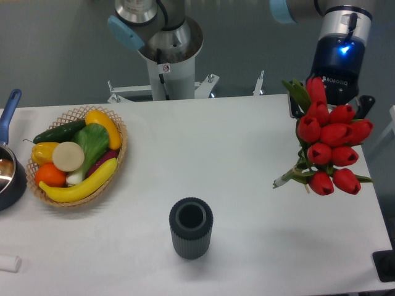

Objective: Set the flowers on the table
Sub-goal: 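Carry the red tulip bunch in the gripper down toward the table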

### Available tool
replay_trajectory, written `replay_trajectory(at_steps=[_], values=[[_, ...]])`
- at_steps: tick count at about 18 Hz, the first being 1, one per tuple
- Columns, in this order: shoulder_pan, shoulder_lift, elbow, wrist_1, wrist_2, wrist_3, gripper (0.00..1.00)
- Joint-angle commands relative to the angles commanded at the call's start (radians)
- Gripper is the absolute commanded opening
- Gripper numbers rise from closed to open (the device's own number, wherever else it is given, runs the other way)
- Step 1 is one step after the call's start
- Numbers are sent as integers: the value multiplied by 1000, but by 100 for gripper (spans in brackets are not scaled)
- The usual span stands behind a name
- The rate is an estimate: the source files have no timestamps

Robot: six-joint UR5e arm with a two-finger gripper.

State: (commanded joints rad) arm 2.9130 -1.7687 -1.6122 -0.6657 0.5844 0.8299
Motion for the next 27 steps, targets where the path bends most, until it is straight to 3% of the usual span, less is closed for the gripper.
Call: replay_trajectory(at_steps=[15,19,24,27], values=[[-2,6,-14,0,14,23,44],[-5,8,-49,-2,34,86,44],[-24,12,-127,-6,182,242,44],[-92,11,-149,-8,418,299,44]])
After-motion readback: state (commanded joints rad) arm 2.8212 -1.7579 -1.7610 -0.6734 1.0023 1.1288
